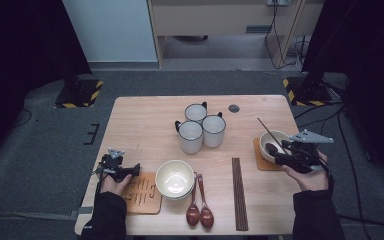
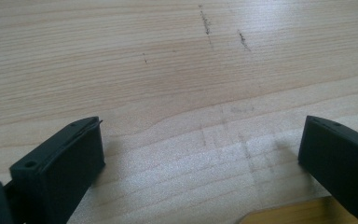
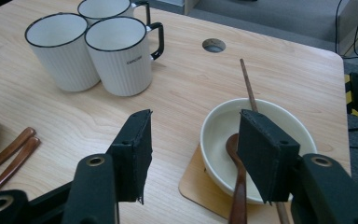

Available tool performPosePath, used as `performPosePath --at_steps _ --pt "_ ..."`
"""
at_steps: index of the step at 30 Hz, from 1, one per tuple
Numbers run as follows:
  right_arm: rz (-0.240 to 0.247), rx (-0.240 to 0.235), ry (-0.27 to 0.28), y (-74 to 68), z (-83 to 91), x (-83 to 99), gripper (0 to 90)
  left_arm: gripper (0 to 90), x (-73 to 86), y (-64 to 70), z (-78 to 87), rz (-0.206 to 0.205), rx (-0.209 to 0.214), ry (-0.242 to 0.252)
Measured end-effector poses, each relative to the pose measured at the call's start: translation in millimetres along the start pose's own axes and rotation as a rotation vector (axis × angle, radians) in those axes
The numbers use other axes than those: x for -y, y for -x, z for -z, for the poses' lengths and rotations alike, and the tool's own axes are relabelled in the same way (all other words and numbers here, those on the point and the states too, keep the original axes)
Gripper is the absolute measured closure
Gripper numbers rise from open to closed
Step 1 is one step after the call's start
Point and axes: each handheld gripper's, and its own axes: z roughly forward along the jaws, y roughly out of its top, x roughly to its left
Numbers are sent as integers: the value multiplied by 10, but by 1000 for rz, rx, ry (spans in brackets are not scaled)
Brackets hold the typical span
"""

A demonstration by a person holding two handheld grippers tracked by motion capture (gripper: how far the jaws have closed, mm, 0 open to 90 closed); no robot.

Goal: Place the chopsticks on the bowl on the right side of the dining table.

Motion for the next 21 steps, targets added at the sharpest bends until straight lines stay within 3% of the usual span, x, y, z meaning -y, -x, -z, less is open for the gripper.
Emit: performPosePath --at_steps 21 --pt "8 -15 -2 -309 -108 179 386 0 0 0 0 0 0 0"
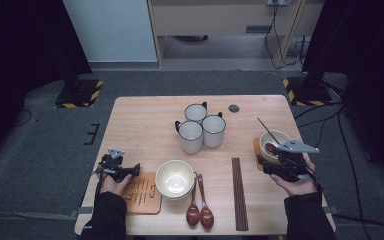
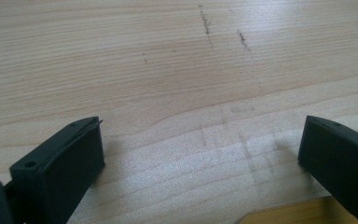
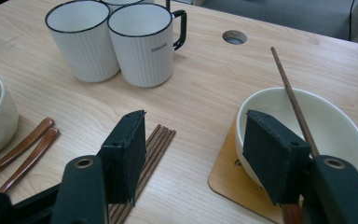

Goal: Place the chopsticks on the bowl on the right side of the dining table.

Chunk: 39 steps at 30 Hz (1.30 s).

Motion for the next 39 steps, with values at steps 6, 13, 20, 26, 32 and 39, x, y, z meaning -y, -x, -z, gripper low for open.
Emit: performPosePath --at_steps 6,13,20,26,32,39 --pt "17 0 -19 -93 -83 95 368 0 0 -1 0 -1 0 -1" --pt "14 1 -18 -180 -144 175 355 0 0 0 0 0 0 0" --pt "10 11 -33 -215 -187 290 355 0 0 0 0 0 0 0" --pt "6 15 -52 -251 -220 396 359 0 0 0 0 0 0 0" --pt "8 10 -65 -284 -253 473 358 0 0 0 0 0 0 0" --pt "0 2 -90 -324 -303 558 355 0 0 0 0 0 0 0"
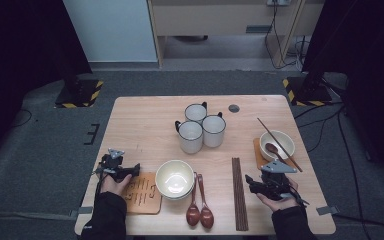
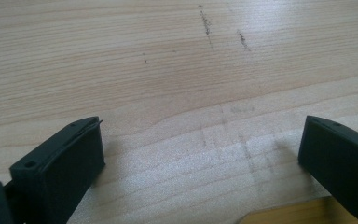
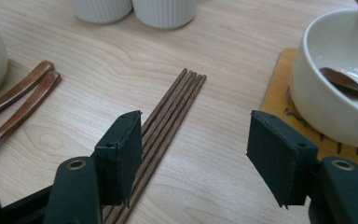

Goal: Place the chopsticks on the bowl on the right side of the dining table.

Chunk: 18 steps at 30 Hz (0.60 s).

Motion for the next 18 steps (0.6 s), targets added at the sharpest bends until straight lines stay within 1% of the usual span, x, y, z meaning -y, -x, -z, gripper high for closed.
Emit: performPosePath --at_steps 7,11,16,18 --pt "11 -16 -30 -38 -84 72 360 0 0 -1 1 -1 0 -1" --pt "13 -16 -44 -56 -121 97 360 0 0 0 0 0 0 0" --pt "13 -17 -58 -55 -156 123 361 0 0 0 0 0 0 0" --pt "6 -19 -68 -56 -175 135 363 0 0 0 0 0 0 0"
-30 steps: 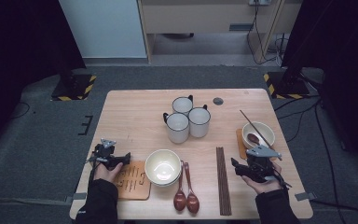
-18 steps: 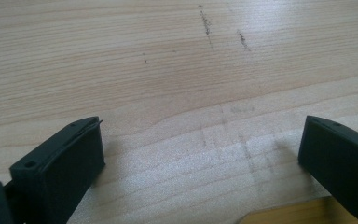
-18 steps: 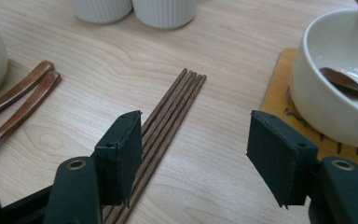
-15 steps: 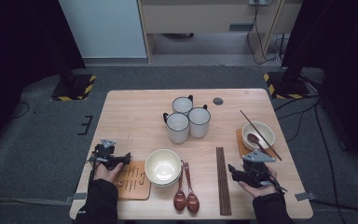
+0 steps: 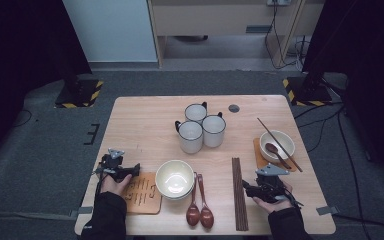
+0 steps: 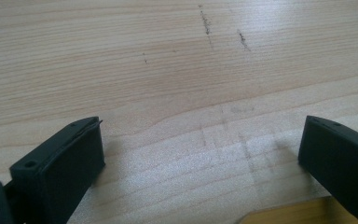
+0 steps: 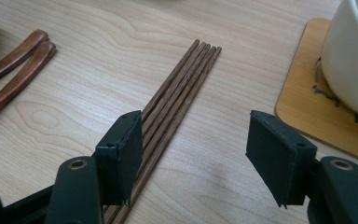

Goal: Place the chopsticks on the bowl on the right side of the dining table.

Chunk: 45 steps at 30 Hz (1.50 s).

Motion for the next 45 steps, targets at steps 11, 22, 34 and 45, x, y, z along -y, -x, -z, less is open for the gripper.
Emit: performPosePath --at_steps 11,22,34,45 --pt "7 -17 -41 -27 -101 48 380 0 0 0 0 -1 0 -1" --pt "6 -25 -78 -26 -173 85 415 0 0 0 0 0 0 0" --pt "26 -34 -100 -44 -216 91 443 0 1 1 0 0 0 0" --pt "33 -37 -111 -39 -234 88 481 0 1 1 0 0 0 0"
